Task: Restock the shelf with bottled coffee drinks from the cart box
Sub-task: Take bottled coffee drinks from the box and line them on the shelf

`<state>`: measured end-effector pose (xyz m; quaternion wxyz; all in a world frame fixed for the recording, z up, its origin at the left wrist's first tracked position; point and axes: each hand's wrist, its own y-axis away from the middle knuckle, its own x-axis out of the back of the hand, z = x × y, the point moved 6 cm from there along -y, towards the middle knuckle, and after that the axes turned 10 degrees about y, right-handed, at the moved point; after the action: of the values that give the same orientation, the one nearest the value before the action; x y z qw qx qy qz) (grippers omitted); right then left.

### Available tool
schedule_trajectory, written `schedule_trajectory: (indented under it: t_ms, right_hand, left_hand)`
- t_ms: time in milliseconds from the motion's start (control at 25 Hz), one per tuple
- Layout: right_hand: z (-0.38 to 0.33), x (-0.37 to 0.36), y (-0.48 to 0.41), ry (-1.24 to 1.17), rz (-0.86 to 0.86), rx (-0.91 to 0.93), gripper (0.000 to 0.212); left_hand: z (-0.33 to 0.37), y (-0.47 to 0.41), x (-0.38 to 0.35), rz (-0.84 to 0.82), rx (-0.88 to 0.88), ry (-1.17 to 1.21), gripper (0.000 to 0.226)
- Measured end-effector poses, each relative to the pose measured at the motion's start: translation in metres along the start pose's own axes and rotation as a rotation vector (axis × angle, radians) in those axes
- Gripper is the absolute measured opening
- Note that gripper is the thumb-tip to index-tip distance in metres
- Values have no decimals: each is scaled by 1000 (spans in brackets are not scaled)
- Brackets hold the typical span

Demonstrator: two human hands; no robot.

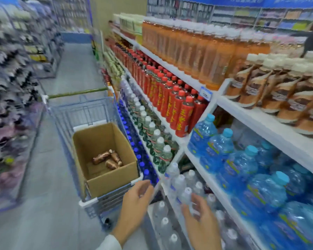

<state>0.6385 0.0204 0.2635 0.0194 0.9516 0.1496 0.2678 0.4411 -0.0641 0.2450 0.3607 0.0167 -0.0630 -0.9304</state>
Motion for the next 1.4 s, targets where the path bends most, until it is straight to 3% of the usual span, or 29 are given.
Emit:
schedule_trajectory:
  t_ms: [160,360,560,760,1040,1280,1400]
  right_hand:
    - [-18,-123,-25,110,-238,-43,26]
    - [-40,-226,-51,274,-450,16,26]
    - [-53,-303,-108,320,-620,6,26]
    - [-62,-366,-181,317,-665,-38,28]
    - [-41,-431,-253,424,-680,-172,31]
    - [1,-464,-249,579,-616,-325,41]
    - [5,-475,-247,623,-610,-328,56]
  left_hand:
    - [-39,-22,113,234,129,63,20]
    - [-69,-49,191,430,222,87,10]
    - [-88,-127,237,476,282,-10,17]
    - [-114,-257,254,382,410,-171,31]
    - [-218,-432,259,57,576,-524,47]
    - [-357,-533,233,-482,531,-1136,61]
    - [-397,-558,226,-552,369,-1318,50]
